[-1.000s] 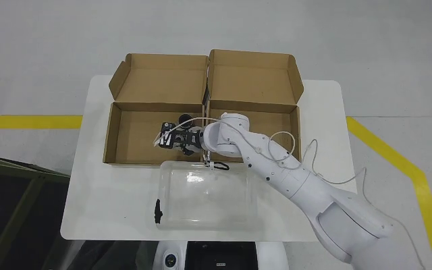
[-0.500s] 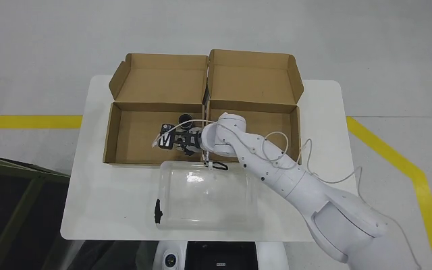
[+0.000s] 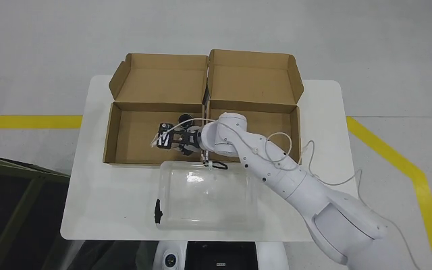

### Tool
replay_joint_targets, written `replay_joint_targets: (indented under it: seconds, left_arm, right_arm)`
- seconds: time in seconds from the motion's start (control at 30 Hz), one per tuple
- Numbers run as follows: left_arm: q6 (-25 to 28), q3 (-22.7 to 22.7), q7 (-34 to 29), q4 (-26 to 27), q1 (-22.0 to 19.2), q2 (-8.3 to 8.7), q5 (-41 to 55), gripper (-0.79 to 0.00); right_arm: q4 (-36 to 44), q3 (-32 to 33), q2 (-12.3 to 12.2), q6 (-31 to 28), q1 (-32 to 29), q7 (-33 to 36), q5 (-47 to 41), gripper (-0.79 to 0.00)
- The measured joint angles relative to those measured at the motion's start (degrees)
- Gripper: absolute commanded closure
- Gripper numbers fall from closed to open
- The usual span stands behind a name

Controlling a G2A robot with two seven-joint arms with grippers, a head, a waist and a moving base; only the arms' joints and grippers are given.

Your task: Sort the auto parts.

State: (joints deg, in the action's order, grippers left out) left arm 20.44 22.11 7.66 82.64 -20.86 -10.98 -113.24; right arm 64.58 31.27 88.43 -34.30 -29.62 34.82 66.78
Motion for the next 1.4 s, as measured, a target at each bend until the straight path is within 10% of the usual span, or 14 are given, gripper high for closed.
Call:
replay_joint_targets:
  seconds: [0.83, 1.4]
  left_arm:
    - [0.00, 0.00, 0.00, 0.00, 0.00, 0.00, 0.00, -0.785]
    - [0.00, 0.00, 0.00, 0.00, 0.00, 0.00, 0.00, -0.785]
  right_arm:
    - [37.77, 25.47, -9.39, -6.81, -23.40, -1.40, 2.61, -0.397]
    - [49.22, 48.25, -14.30, -10.00, -46.28, -18.37, 8.24, -0.514]
